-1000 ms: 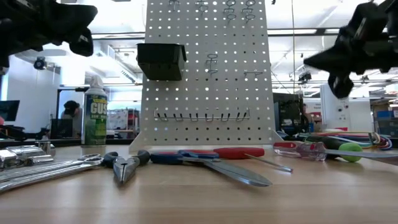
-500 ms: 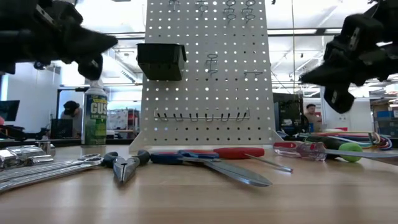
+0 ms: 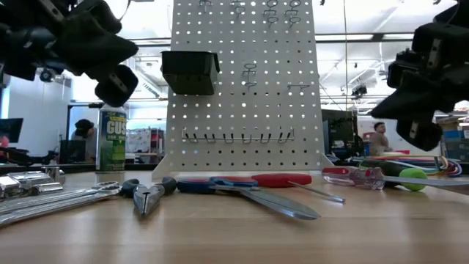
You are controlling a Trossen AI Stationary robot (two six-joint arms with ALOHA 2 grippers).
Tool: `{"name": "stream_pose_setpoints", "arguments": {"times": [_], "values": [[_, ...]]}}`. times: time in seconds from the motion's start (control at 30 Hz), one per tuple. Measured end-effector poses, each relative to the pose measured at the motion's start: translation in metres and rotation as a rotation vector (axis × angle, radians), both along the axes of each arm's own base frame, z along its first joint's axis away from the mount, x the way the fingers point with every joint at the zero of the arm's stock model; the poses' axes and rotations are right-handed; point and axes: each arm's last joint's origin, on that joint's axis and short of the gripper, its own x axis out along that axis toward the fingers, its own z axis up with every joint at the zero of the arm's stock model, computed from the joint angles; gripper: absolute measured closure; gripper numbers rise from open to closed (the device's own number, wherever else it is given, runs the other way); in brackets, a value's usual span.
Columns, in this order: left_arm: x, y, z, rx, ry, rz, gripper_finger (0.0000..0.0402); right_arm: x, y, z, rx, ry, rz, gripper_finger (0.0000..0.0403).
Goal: Hang tools onto peg board
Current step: Hang the green screwdriver on the pegboard
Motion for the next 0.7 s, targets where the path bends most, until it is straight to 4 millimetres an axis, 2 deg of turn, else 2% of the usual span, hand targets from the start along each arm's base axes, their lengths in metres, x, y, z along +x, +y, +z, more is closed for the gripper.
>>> {"name": "stream_pose_setpoints", "arguments": {"times": [0.17,0.47,0.57,0.7], "values": [[0.014,-0.01,-0.013,0.021,0.103,0.009,0.0401,0.002,0.008,-0.006,0.065,0.037,-0.02,0.0351],[0.035,-0.016,-0.038,0.045,0.246,0.053,0.0401,0.005,0.009,-0.02,0.285,0.164,-0.174,0.0192],[0.04,-0.017,-0.043,0.054,0.272,0.052,0.0401,0.015,0.013,-0.016,0.29,0.273,-0.211,0.0156],[0.044,-0.018,-0.048,0.071,0.303,0.05,0.0401,0.036,0.021,0.003,0.192,0.472,-0.246,0.0135]]}}
